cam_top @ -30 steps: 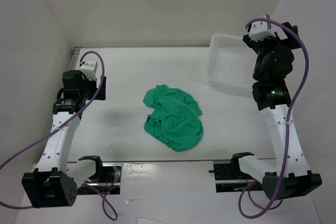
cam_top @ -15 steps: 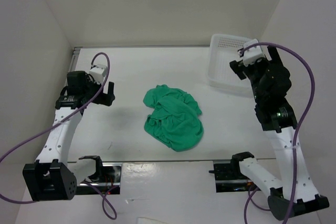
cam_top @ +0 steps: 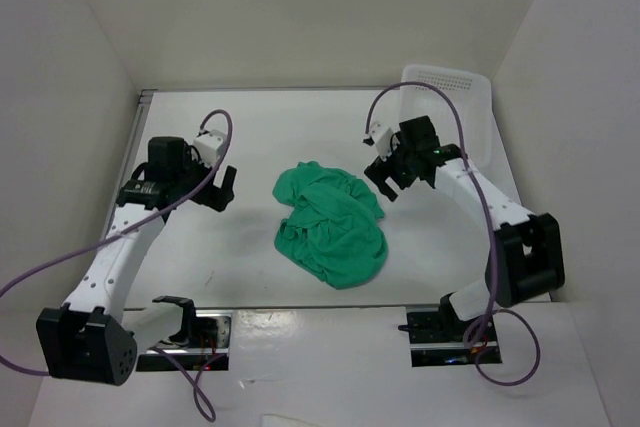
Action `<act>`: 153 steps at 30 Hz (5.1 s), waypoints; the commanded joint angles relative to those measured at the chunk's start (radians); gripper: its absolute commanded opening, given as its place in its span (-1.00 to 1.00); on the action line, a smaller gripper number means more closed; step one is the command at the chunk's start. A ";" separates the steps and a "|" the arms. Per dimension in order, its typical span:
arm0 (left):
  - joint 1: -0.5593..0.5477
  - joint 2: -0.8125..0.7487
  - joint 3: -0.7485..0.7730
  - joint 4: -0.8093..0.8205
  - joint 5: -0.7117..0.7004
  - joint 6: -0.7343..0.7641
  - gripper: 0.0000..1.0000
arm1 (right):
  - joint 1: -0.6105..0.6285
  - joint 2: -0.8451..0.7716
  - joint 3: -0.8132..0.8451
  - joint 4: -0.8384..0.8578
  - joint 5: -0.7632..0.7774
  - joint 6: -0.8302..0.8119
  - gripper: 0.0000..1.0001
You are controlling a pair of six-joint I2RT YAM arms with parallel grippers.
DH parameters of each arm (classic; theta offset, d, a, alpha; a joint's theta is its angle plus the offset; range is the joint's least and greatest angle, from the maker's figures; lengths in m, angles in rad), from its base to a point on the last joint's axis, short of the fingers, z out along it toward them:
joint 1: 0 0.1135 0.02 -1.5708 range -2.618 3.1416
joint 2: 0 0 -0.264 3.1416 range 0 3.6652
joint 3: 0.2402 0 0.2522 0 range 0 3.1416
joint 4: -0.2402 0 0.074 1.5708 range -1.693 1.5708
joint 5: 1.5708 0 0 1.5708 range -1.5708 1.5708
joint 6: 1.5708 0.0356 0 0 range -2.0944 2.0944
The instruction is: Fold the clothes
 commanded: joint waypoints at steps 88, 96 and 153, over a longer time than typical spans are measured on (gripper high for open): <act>0.001 -0.055 -0.001 0.026 -0.009 0.015 1.00 | 0.043 0.469 0.451 0.047 0.029 0.114 0.72; 0.001 -0.131 -0.012 0.068 -0.074 -0.028 1.00 | 0.194 0.095 0.220 -0.033 -0.056 0.046 0.64; 0.002 -0.009 0.056 0.002 0.083 -0.048 0.58 | 0.371 -0.033 0.410 0.146 0.216 0.207 -1.00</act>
